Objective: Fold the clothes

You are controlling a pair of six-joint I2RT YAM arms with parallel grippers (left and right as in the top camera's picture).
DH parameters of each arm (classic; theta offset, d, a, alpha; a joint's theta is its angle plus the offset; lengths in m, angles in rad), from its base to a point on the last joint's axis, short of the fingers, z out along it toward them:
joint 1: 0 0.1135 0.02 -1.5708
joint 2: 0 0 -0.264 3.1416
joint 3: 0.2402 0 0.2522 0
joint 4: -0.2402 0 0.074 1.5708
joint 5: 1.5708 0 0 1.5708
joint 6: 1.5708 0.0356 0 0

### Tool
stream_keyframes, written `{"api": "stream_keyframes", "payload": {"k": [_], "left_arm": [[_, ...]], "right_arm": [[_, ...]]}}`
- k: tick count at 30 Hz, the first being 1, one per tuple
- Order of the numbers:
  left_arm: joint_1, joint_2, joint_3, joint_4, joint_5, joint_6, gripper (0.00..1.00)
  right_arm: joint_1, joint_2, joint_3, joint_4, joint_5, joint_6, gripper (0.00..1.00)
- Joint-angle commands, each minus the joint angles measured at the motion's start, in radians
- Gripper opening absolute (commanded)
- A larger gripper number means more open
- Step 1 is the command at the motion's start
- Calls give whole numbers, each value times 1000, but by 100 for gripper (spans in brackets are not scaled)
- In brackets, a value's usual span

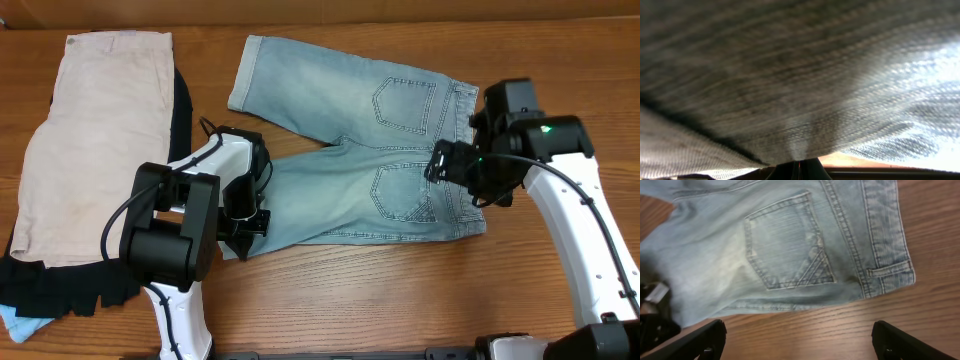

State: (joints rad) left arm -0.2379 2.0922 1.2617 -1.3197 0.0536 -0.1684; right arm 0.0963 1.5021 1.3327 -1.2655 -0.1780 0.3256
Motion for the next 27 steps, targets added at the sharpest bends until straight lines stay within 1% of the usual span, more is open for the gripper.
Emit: {"api": "stream_keyframes", "payload": {"k": [1, 5, 6, 7, 9, 10, 12, 13, 15, 17, 19, 20, 22, 23, 27], "left_arm": [[28, 2, 77, 26, -113, -84, 4], [66, -2, 201, -11, -113, -82, 4], [76, -2, 239, -20, -112, -79, 4], [89, -2, 300, -42, -101, -56, 15], [94, -2, 360, -66, -77, -8, 57], [94, -2, 393, -82, -54, 31, 72], [94, -2, 457, -120, -18, 69, 89], [94, -2, 495, -150, -6, 71, 93], [93, -2, 586, -221, 11, 72, 100], [89, -19, 675, -290, 18, 67, 100], [84, -45, 716, -346, 17, 56, 100], [81, -67, 729, -370, 17, 52, 100], [79, -132, 717, -370, 34, 28, 100], [73, -201, 710, -370, 42, 0, 100], [61, -343, 710, -370, 36, -92, 100]], "right_arm": [[-1, -2, -85, 33, 40, 122, 97], [-8, -2, -134, 40, 101, 217, 97], [-14, -2, -142, 41, 107, 234, 99], [-23, -2, -146, 41, 107, 254, 100], [-31, -2, -146, 40, 107, 278, 100], [-36, -4, -146, 38, 107, 299, 100], [-40, -8, -146, 37, 106, 320, 100], [-40, -16, -146, 38, 106, 327, 100], [-40, -39, -146, 34, 106, 331, 100], [-40, -84, -146, 13, 107, 337, 100], [-40, -124, -147, -13, 113, 357, 100], [-40, -143, -148, -22, 114, 357, 100], [-40, -180, -148, -44, 122, 359, 100], [-40, -205, -148, -65, 139, 372, 100], [-40, -225, -180, -89, 166, 421, 100]]}}
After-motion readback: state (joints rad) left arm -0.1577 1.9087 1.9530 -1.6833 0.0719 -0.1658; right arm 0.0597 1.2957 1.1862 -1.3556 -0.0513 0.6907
